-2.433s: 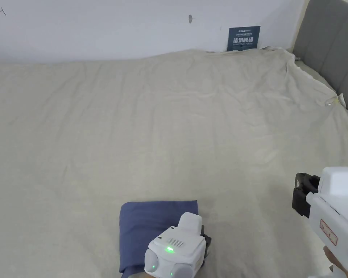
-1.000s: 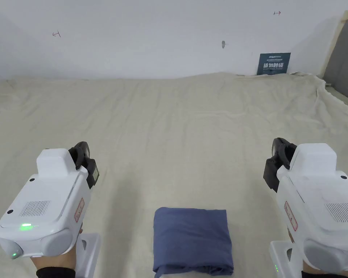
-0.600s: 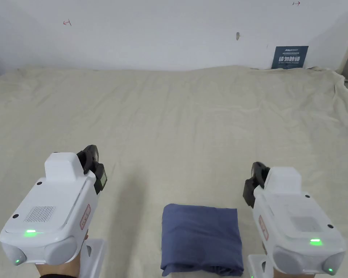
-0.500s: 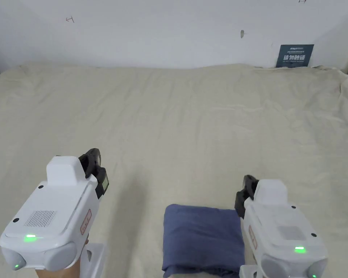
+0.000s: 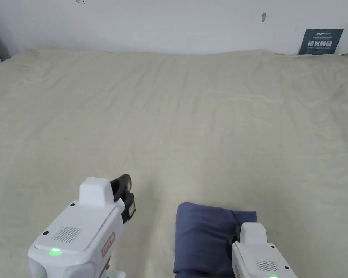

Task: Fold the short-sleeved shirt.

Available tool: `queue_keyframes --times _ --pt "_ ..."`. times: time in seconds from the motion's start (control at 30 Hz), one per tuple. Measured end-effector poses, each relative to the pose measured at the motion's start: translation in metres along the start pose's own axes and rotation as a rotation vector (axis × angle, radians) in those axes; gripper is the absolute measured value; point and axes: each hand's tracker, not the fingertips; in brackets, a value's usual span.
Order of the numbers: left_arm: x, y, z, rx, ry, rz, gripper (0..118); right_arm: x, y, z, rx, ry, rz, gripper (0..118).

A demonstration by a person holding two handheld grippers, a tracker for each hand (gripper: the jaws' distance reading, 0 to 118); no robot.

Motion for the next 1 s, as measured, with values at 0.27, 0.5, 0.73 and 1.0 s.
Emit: queue_keyframes --times 0.27,0.5,0.73,1.0 --pt "0.015 -0.025 -0.04 -0.298 -0.176 0.134 16 0.004 -0.011 -0.008 0.025 0.002 0.057 0" --pt "0.018 -0.055 -0.096 -0.604 -0.332 0.336 104 0.007 -0.008 -0.006 0.015 0.019 0.044 0" --pt "0.023 -0.069 -0.139 -0.76 -0.413 0.385 76 0.009 -0.005 -0.005 0.007 0.027 0.021 0" --pt "0.018 -0.072 -0.148 -0.814 -0.454 0.357 48 0.016 -0.003 -0.006 -0.002 0.048 -0.002 0"
